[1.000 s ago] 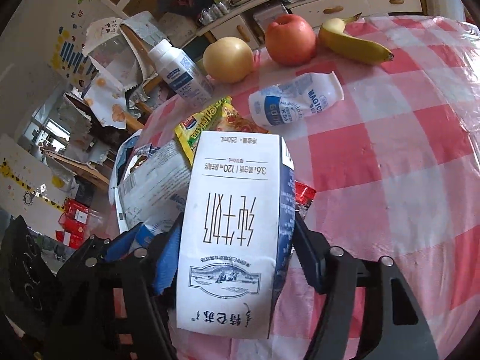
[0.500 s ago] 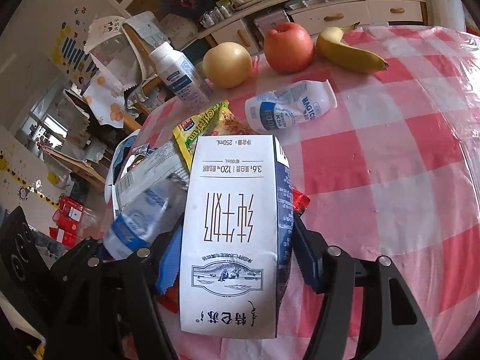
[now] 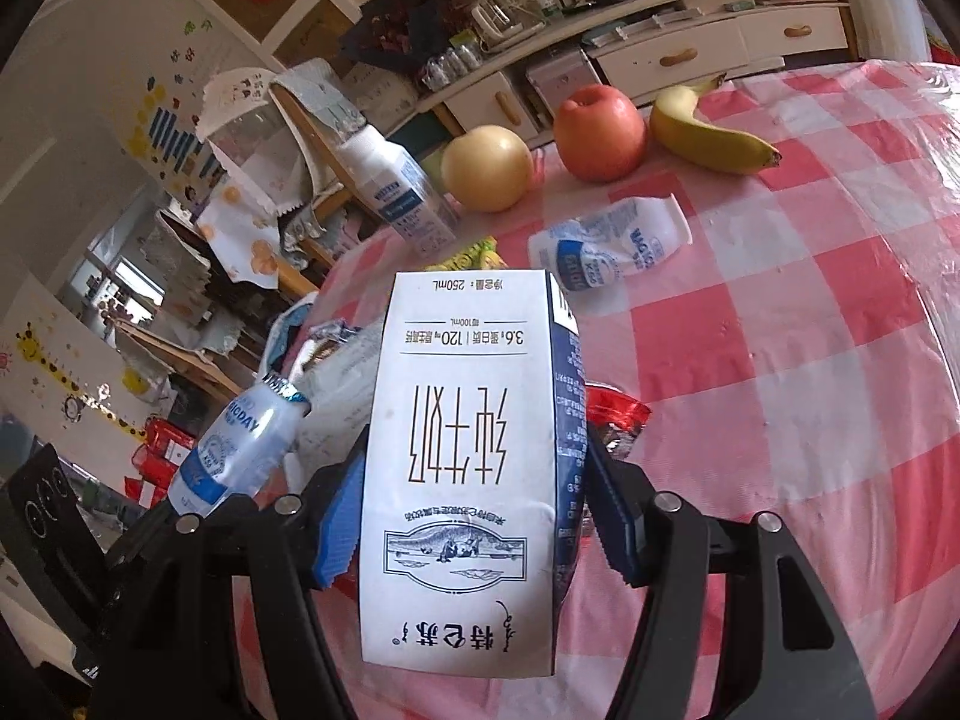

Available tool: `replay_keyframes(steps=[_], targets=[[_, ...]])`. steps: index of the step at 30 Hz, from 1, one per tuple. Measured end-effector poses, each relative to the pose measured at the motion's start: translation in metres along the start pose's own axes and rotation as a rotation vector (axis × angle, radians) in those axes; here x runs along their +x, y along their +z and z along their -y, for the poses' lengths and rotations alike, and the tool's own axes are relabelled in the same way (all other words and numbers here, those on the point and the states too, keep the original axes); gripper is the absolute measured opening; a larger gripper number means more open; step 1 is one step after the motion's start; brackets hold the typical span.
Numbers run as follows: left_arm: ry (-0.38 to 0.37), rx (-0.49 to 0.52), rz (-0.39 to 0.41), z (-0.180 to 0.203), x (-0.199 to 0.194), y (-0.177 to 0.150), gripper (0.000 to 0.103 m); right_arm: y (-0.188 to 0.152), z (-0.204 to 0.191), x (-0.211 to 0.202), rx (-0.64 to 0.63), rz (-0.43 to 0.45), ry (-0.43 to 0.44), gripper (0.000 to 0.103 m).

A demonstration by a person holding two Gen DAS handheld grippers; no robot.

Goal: Collect trash
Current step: 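Carry the milk carton with the right tool to the pink bucket and release it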

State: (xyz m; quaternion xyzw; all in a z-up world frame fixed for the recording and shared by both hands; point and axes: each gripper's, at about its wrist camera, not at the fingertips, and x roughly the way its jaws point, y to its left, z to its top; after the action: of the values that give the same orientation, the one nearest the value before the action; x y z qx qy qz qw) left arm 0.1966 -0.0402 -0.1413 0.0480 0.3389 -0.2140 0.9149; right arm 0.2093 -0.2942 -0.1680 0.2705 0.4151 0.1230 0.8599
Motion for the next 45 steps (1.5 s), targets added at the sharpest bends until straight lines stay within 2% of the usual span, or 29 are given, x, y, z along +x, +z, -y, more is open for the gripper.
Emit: replay_keyframes(steps=[8,15,20,25,33,36,38,45], targets=[[0.048,-0.065,0.029,-0.024,-0.026,-0.010,0.045,-0.016,-0.029,-0.012,-0.013,0.046,0.008,0.065],[0.112,-0.117,0.095,-0.040,-0.066,-0.015,0.045,-0.031,-0.071,-0.016,-0.065,0.037,0.031,0.065],[0.175,-0.158,0.145,-0.057,-0.105,-0.020,0.045,-0.044,-0.118,-0.012,-0.128,0.010,0.088,0.065],[0.242,-0.260,0.175,-0.095,-0.153,-0.032,0.045,-0.060,-0.181,0.004,-0.211,-0.043,0.169,0.065],[0.365,-0.430,0.138,-0.179,-0.224,-0.068,0.046,-0.093,-0.309,0.050,-0.357,-0.176,0.357,0.065],[0.438,-0.467,0.128,-0.207,-0.247,-0.088,0.045,-0.111,-0.353,0.067,-0.415,-0.222,0.408,0.065],[0.493,-0.490,0.101,-0.226,-0.253,-0.104,0.045,-0.125,-0.382,0.082,-0.443,-0.260,0.442,0.065],[0.542,-0.581,-0.001,-0.271,-0.240,-0.152,0.045,-0.160,-0.430,0.131,-0.493,-0.350,0.450,0.065]])
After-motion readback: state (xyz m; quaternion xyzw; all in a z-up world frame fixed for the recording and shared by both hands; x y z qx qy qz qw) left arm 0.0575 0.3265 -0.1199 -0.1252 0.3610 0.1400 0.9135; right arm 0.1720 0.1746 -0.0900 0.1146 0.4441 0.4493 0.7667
